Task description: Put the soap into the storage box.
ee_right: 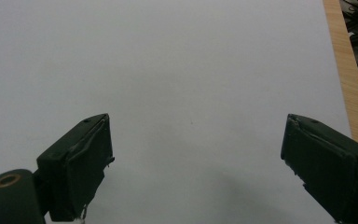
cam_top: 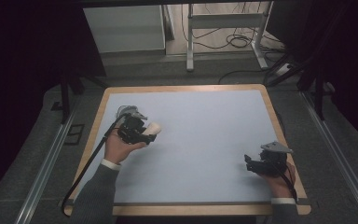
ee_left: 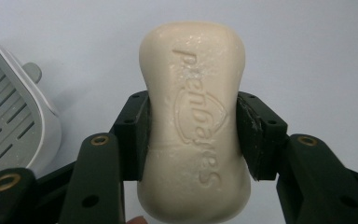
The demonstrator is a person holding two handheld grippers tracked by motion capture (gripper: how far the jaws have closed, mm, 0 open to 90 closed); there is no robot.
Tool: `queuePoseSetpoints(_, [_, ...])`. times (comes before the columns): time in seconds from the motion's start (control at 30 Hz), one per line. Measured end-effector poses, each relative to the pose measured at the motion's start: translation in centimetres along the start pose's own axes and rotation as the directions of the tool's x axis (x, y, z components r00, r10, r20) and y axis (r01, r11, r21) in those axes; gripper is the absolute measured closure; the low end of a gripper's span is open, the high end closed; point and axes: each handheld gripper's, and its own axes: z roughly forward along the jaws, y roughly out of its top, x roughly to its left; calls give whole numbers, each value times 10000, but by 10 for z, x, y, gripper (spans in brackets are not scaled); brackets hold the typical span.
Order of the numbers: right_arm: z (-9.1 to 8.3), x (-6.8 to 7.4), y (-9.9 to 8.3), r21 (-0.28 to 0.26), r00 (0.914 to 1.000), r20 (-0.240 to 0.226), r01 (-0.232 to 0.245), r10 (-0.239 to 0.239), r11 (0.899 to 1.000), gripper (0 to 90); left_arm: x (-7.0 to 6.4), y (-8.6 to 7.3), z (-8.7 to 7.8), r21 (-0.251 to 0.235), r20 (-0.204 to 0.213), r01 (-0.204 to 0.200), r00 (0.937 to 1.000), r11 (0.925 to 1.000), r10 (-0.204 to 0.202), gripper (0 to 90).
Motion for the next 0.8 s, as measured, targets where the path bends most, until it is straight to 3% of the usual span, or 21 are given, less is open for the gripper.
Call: queuePoseSetpoints(0.8, [2,-1,-1,133,10000,53,4,-5,9999,87,12,5,-7,69,-317,96,9995,9999,-94,494])
